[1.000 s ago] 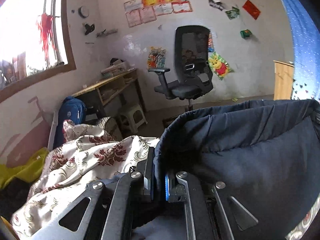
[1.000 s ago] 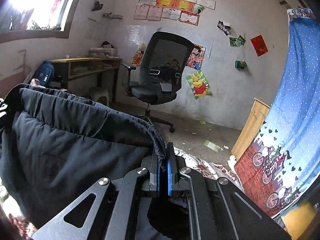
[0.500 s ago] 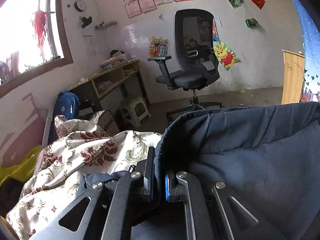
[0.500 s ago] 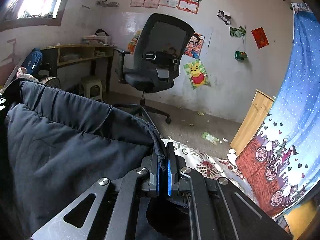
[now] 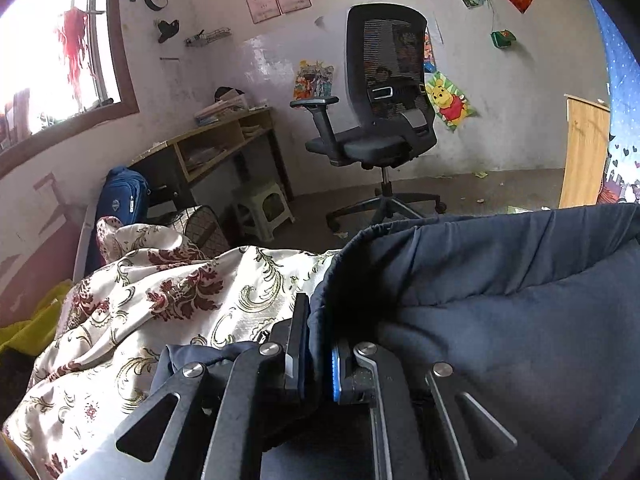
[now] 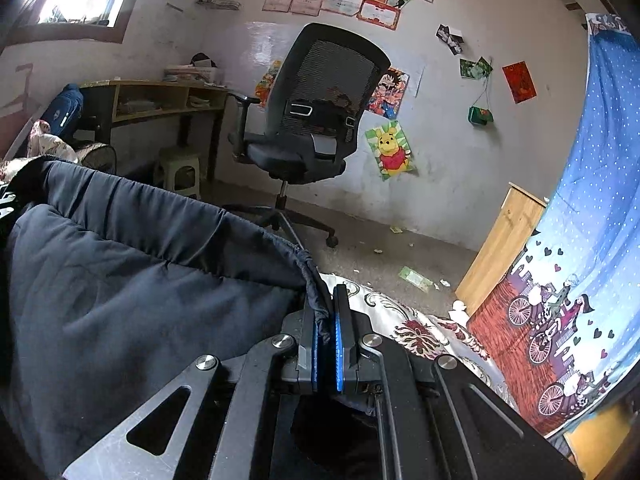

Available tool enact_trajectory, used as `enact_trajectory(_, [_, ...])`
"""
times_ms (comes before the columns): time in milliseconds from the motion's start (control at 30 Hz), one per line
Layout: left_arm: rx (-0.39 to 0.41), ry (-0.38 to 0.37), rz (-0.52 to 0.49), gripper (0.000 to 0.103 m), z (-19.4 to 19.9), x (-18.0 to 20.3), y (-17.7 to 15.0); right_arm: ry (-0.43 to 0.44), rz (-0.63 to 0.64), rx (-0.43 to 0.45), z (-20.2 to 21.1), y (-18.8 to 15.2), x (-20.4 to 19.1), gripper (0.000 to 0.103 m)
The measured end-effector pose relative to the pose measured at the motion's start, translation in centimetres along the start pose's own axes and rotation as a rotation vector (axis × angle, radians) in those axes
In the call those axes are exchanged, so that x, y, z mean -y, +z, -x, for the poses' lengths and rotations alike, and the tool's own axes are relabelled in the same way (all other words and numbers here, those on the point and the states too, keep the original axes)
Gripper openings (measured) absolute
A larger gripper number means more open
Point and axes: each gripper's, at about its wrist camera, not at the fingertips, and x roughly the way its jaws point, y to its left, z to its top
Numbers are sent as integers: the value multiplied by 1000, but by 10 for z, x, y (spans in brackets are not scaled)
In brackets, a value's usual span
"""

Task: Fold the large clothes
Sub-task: 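Lift the hem with both tools and fold it over the jacket body, then open both tools and lay the folded part down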

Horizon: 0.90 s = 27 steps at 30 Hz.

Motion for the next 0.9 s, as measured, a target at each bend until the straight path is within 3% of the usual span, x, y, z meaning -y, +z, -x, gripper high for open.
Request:
enact_trajectory(200, [-2,-4,4,9,-1,-2,-2,-6,0,-3,0,1,0,5])
enact_trajectory(300, [2,-14,-3,14,0,-4,-2,13,-10,1,1,1,3,9])
enact_trajectory(367, [25,-34,-2,29,6,-5,-3,24,-17,10,3,1,7,22])
enact_trajectory(400, [43,-50,4,53,10,-6,-2,36,-23,20,6,1,8,29])
enact_trajectory(433, [75,-60,18,79,17,-9,-2,50,-33,31,9,2,11,47])
enact_trajectory(467, [106,-61,34,84,23,-12,-3,53,-40,47,13,2,13,61])
enact_trajectory(533, [137,-94,63,85,32,-17,-3,63,-44,68,19,1,16,65])
enact_trajectory(633, [108,-140,86,85,40,-24,-4,118,-51,73,30,-4,23,66])
enact_trajectory(733, [115,-214,92,86,56,-33,-15,255,-31,83,43,-18,27,83])
enact_trajectory(900, [61,-355,-41,91,68,-26,-46,440,-35,-37,38,-46,22,84])
